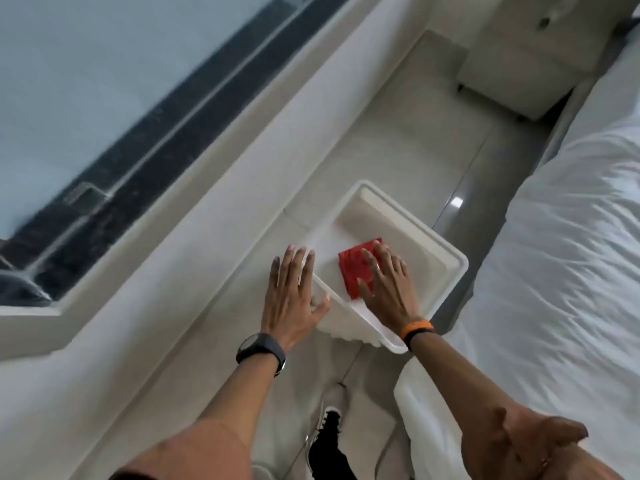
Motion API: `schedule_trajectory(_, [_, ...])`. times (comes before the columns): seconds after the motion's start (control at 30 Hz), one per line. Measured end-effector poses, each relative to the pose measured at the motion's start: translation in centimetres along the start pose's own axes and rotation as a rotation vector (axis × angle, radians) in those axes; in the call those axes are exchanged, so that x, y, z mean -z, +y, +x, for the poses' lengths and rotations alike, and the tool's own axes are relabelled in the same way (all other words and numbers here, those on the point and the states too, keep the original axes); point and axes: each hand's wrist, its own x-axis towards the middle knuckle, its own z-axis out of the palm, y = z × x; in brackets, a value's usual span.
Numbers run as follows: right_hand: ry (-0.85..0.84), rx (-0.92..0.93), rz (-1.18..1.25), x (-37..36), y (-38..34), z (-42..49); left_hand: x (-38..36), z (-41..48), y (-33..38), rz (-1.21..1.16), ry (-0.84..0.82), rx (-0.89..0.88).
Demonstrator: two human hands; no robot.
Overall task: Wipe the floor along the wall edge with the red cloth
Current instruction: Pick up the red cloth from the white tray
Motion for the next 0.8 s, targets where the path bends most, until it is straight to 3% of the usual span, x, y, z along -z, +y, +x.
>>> schedule_trajectory(0.4, [-0.115,0.09,-0.084,-2.2,1.6,0.4,-3.3,1.2,-0.7,0.026,-0.064,0.049])
schedule_trajectory(0.8, [0.207,0.044,-0.024,-3.8,-0.8,1.8,-2.9,1.1,-1.4,0.079,-0.103,0.013])
